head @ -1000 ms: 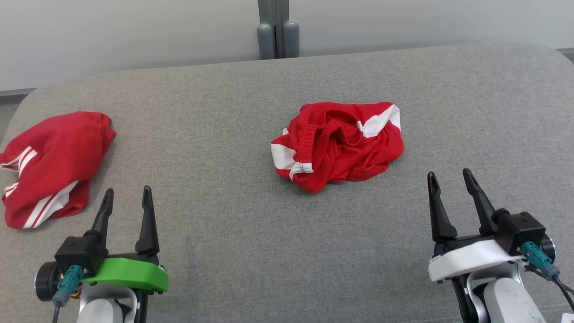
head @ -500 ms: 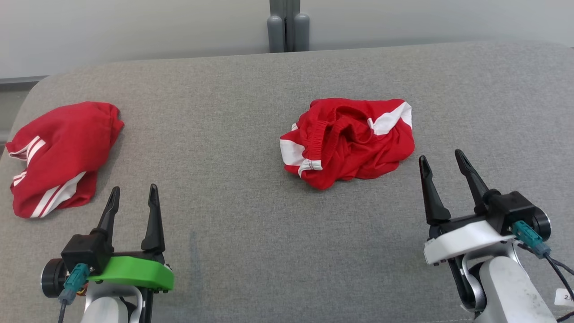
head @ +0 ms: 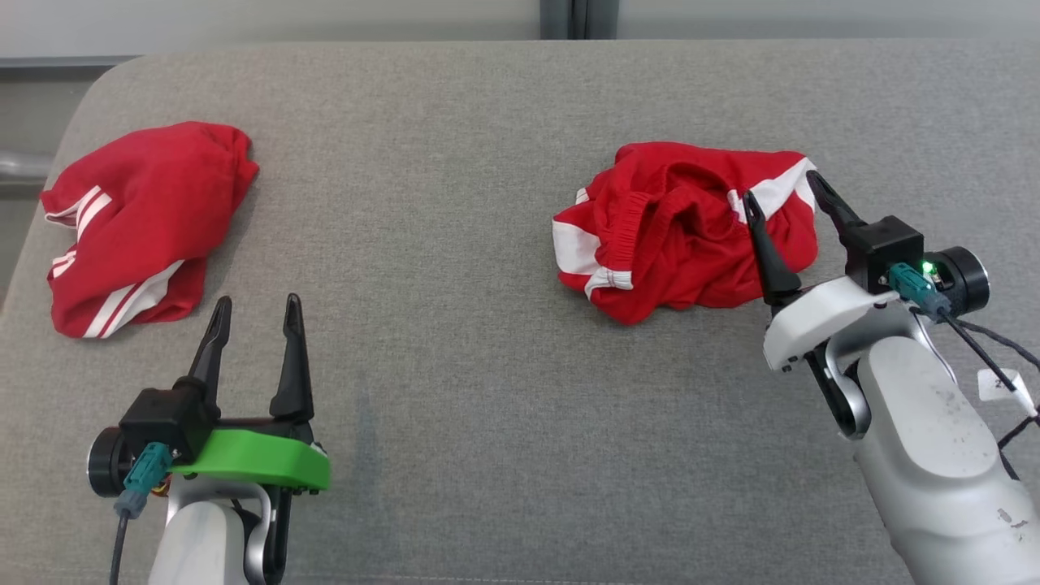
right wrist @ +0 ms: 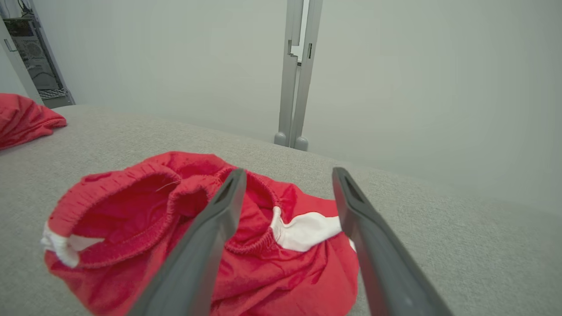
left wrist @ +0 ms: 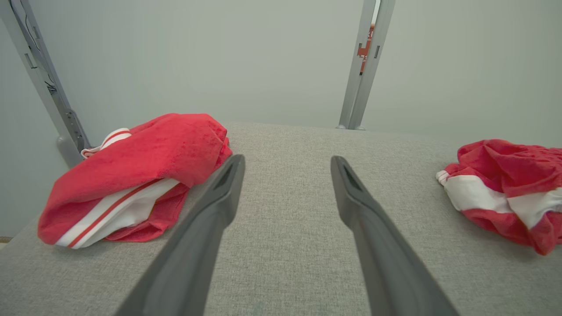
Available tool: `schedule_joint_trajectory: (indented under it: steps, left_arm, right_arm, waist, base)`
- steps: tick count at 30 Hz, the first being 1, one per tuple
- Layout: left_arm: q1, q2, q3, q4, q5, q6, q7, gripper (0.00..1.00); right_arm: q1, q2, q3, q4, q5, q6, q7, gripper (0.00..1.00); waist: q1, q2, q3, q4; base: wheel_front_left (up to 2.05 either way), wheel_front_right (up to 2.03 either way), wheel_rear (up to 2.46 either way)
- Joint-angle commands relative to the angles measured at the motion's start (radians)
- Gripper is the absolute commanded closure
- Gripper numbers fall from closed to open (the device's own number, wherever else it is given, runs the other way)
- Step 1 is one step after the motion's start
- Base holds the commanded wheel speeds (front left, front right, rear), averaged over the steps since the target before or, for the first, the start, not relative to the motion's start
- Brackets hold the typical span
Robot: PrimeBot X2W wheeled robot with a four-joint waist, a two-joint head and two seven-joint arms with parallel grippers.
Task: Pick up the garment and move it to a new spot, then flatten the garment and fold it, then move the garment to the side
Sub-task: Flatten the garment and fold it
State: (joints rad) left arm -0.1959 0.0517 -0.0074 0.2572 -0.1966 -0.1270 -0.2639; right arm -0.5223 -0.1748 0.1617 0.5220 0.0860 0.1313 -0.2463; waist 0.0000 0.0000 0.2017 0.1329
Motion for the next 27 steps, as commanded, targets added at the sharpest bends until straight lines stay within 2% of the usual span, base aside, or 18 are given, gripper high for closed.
schedule_joint_trajectory:
  steps: [1, 13, 14, 15, 16, 20, 27]
  left_arm:
    - [-0.02, -0.001, -0.007, -0.003, -0.009, 0.005, -0.001, 0.0]
    - [-0.054, -0.001, -0.074, -0.002, -0.052, 0.029, -0.001, 0.0]
    - [-0.053, -0.001, -0.076, -0.002, -0.055, 0.03, -0.001, 0.0]
    - [-0.053, -0.001, -0.078, -0.003, -0.056, 0.032, -0.001, 0.0]
    - [-0.052, -0.001, -0.079, -0.003, -0.057, 0.033, -0.001, 0.0]
    - [-0.048, -0.001, -0.081, 0.001, -0.058, 0.037, -0.001, 0.0]
    - [-0.023, -0.001, -0.069, 0.012, -0.052, 0.038, -0.001, 0.0]
  right_arm:
    - [-0.03, -0.006, 0.005, 0.038, -0.005, -0.001, 0.0, 0.0]
    - [-0.166, -0.011, 0.004, 0.373, 0.003, -0.001, -0.012, 0.0]
    - [-0.172, -0.011, 0.001, 0.39, 0.006, -0.001, -0.013, 0.13]
    - [-0.18, -0.011, -0.003, 0.409, 0.01, -0.001, -0.014, 0.58]
    - [-0.184, -0.012, -0.004, 0.423, 0.011, -0.001, -0.016, 1.0]
    - [-0.201, -0.013, -0.016, 0.458, 0.018, -0.001, -0.02, 1.0]
    - [-0.133, 0.026, 0.001, 0.291, 0.027, -0.001, -0.019, 1.0]
  waist:
    - [0.0, 0.0, 0.033, 0.038]
    - [0.0, 0.0, 0.069, 0.111]
    - [0.0, 0.0, 0.07, 0.114]
    - [0.0, 0.0, 0.071, 0.116]
    - [0.0, 0.0, 0.071, 0.118]
    - [0.0, 0.0, 0.067, 0.12]
    - [0.0, 0.0, 0.024, 0.1]
  base:
    - [0.0, 0.0, 0.0]
    - [0.0, 0.0, 0.0]
    - [0.0, 0.0, 0.0]
    - [0.0, 0.0, 0.0]
    - [0.0, 0.0, 0.0]
    - [0.0, 0.0, 0.0]
    - [0.0, 0.0, 0.0]
